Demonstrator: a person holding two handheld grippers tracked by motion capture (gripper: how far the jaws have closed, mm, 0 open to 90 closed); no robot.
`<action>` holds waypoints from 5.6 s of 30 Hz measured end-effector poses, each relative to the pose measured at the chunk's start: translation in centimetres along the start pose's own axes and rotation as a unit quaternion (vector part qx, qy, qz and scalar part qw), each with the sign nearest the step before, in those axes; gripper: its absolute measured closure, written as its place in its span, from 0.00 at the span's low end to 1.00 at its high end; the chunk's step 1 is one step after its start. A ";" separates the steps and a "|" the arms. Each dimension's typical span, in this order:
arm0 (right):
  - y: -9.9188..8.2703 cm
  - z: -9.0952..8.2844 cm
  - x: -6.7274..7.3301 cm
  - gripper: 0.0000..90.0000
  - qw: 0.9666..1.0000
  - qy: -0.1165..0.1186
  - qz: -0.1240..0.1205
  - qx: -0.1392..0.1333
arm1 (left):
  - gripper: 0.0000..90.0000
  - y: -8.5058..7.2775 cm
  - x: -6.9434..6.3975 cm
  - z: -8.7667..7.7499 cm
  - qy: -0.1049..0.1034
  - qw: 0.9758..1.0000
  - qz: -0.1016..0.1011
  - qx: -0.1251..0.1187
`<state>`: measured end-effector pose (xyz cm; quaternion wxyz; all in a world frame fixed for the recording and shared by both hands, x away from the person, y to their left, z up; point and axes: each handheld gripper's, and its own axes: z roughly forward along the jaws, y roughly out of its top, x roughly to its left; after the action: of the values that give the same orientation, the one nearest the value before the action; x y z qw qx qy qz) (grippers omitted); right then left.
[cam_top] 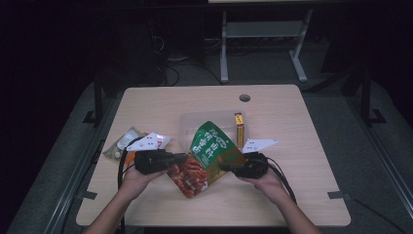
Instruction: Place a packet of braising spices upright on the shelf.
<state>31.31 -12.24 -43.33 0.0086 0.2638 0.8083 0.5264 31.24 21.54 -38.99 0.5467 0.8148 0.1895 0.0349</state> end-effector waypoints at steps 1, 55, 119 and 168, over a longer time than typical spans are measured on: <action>0.1 -0.1 0.0 0.90 1.000 -0.001 -0.002 -0.001 | 1.00 0.0 0.0 0.0 -0.001 1.000 -0.001 -0.002; 7.1 -7.1 1.7 1.00 0.996 -0.029 -0.087 -0.012 | 0.34 -3.1 1.1 1.3 0.066 0.990 0.034 0.117; 11.7 -4.3 -3.4 1.00 0.986 -0.153 -0.026 -0.057 | 0.28 -6.2 -1.4 -0.2 0.076 0.986 0.020 0.149; 10.0 -2.8 -4.0 0.56 0.991 -0.133 -0.014 0.001 | 0.28 -6.4 -1.4 0.7 0.059 0.984 0.020 0.169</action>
<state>38.12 -13.34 -34.62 0.1233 0.3205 0.8040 0.4855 28.44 22.54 -44.83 0.3877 0.8958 0.2084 0.0617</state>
